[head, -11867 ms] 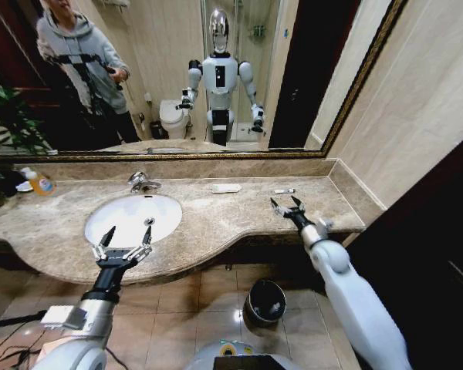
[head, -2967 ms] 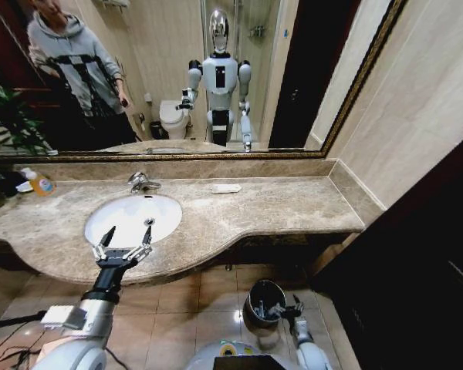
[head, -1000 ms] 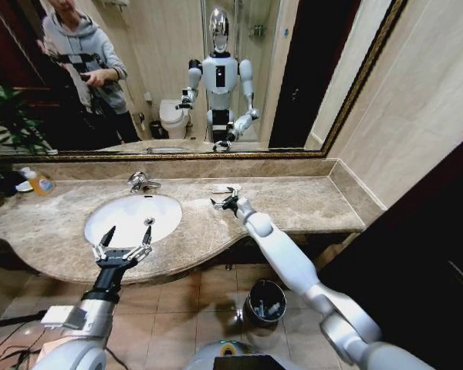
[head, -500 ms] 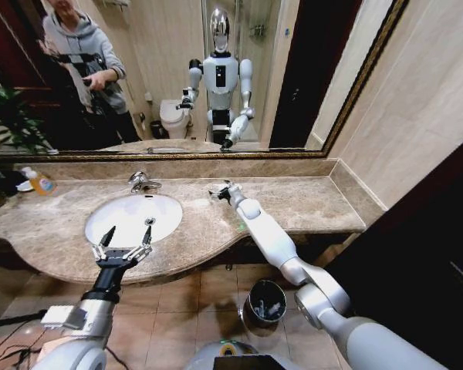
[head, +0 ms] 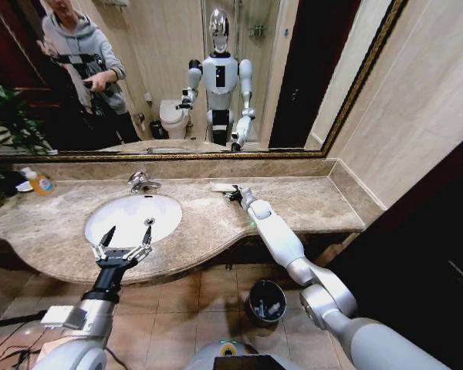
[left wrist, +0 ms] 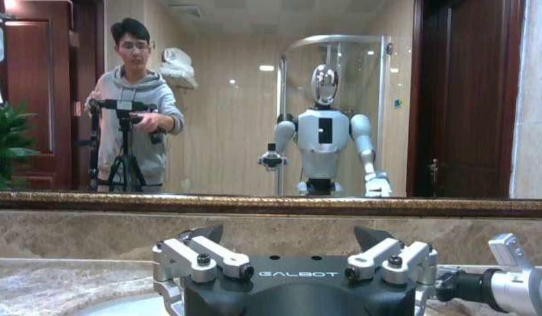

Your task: Pick up the trash from the sink and place it in the trash bin.

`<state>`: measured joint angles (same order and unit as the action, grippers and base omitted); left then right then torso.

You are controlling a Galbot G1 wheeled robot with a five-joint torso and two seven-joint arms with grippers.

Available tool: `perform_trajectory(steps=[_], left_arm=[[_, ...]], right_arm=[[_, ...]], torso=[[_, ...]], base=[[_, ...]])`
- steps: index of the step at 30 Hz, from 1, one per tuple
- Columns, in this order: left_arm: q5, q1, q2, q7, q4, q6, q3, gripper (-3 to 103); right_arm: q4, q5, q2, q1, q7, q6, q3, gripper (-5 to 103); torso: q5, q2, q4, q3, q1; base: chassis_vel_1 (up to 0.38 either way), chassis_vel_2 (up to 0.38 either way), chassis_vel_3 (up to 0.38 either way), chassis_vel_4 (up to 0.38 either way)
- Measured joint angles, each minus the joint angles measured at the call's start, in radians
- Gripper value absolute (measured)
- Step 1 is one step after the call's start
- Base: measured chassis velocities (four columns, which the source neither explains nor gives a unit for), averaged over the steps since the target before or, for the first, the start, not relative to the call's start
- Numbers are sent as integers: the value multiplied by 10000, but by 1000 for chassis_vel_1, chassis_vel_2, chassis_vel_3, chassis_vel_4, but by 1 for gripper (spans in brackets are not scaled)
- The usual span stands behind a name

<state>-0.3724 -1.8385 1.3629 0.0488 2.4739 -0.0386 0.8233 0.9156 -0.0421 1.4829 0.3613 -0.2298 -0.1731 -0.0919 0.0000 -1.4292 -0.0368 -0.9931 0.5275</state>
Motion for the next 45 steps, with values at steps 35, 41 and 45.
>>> perform_trajectory(steps=[35, 41, 45], left_arm=[[0, 0, 0, 0, 0, 0, 0, 100], [0, 0, -1, 1, 0, 0, 0, 100], [0, 0, -1, 1, 0, -1, 0, 100]], right_arm=[[9266, -3534, -3516, 6890, 738, -7, -3263, 0], [10231, -3642, -2759, 9602, 1012, 624, -4702, 0], [10367, -3318, -1841, 11524, 817, 1561, -5398, 0]], torso=[[2, -1, 1, 3, -2], [3, -1, 0, 2, -1], [3, -2, 3, 3, -3]], base=[[0, 0, 0, 0], [0, 0, 0, 0], [0, 0, 0, 0]])
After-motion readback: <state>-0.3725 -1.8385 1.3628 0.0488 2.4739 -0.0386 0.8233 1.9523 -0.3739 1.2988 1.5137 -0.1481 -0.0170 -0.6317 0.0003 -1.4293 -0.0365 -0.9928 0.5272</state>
